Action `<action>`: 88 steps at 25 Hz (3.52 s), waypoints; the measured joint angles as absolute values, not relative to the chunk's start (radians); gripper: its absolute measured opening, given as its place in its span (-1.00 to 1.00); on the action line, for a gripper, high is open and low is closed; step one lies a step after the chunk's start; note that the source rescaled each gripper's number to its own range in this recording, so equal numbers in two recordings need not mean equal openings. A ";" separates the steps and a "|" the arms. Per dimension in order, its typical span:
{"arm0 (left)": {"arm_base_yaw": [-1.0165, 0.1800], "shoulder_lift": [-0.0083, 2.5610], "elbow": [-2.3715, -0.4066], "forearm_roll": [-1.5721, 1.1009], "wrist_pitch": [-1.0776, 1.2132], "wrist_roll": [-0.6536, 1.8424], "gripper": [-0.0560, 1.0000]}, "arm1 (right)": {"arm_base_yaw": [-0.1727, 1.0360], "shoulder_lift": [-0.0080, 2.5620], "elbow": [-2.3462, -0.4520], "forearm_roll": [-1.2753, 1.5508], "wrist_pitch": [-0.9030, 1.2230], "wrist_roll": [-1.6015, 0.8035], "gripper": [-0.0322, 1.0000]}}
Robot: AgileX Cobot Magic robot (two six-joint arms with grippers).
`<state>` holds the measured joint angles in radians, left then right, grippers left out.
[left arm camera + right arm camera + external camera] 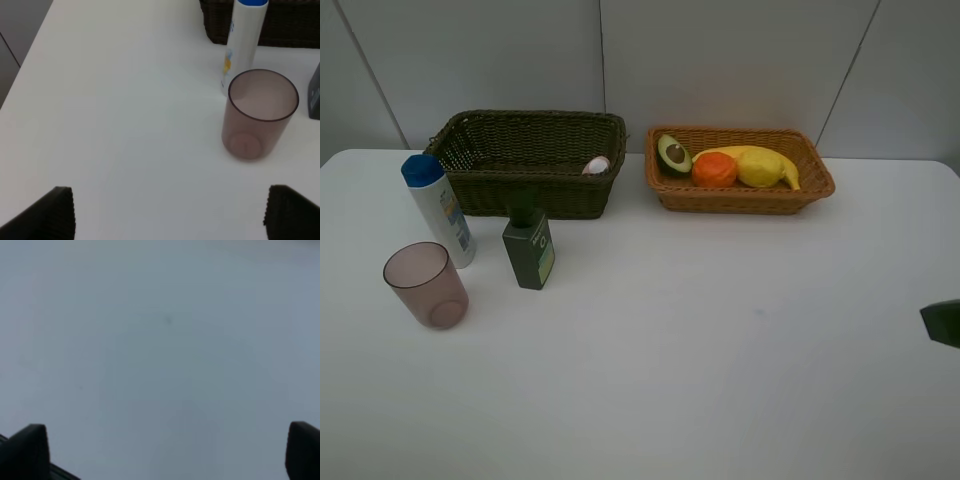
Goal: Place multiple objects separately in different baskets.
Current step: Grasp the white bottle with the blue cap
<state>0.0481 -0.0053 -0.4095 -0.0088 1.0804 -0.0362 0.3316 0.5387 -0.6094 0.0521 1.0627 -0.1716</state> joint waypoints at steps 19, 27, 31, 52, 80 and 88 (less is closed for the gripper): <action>0.048 -0.005 -0.410 -0.009 1.080 -0.036 1.00 | 0.022 0.083 -0.517 0.013 1.045 0.024 1.00; 0.048 -0.005 -0.410 -0.009 1.080 -0.036 1.00 | -0.002 -0.003 -0.517 0.013 1.042 0.014 1.00; 0.048 -0.005 -0.410 -0.009 1.080 -0.036 1.00 | -0.002 -0.003 -0.517 0.013 1.042 0.010 1.00; 0.048 -0.005 -0.410 -0.009 1.080 -0.036 1.00 | -0.001 -0.003 -0.517 0.000 1.042 0.015 1.00; 0.048 -0.005 -0.410 -0.010 1.080 -0.022 1.00 | -0.001 -0.003 -0.517 0.000 1.042 0.015 1.00; 0.048 0.017 -0.437 -0.010 1.080 -0.022 1.00 | -0.001 -0.003 -0.517 0.000 1.042 0.015 1.00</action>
